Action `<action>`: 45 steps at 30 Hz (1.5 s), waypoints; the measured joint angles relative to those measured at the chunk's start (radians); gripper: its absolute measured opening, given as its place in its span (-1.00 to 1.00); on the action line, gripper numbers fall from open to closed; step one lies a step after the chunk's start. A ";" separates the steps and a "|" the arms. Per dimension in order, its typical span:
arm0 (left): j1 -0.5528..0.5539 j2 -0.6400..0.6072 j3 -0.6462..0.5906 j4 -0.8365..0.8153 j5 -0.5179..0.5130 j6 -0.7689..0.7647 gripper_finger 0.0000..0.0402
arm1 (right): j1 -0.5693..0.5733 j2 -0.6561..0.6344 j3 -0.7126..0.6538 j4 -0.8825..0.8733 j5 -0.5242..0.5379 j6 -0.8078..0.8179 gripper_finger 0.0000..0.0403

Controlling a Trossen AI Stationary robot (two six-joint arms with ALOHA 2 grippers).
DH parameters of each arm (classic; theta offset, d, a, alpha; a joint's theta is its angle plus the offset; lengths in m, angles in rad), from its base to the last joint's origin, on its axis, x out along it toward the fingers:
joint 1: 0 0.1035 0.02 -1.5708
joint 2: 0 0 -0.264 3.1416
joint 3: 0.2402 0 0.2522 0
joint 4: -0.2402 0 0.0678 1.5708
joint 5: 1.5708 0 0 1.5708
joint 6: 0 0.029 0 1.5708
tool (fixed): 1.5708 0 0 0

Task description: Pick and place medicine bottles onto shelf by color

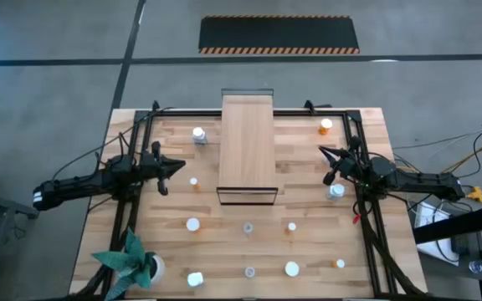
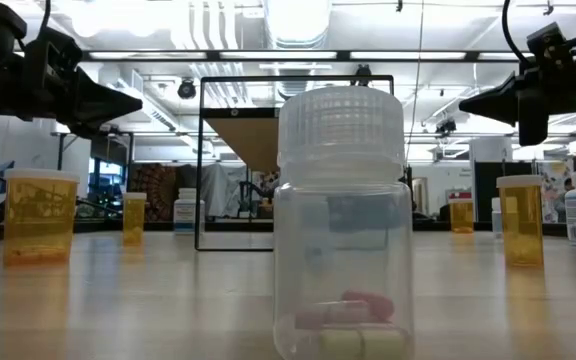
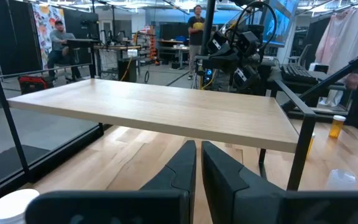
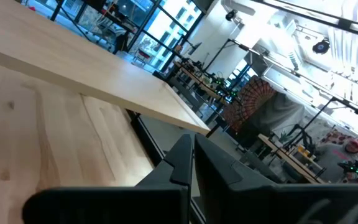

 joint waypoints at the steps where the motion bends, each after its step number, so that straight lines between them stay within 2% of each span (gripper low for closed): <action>1: 0.000 0.000 0.000 0.000 0.000 0.000 -0.96 | 0.000 0.000 0.000 0.000 0.000 0.000 -0.96; 31: 0.000 0.000 0.000 0.005 0.000 0.000 -0.96 | 0.000 0.000 0.000 0.000 0.000 0.000 -0.96; 43: 0.000 0.010 0.000 0.178 0.002 -0.002 -0.96 | 0.000 0.000 0.000 0.000 0.000 0.000 -0.96; 45: 0.000 0.024 0.000 0.221 0.033 -0.001 -0.96 | 0.000 0.000 0.000 0.000 0.000 0.000 -0.96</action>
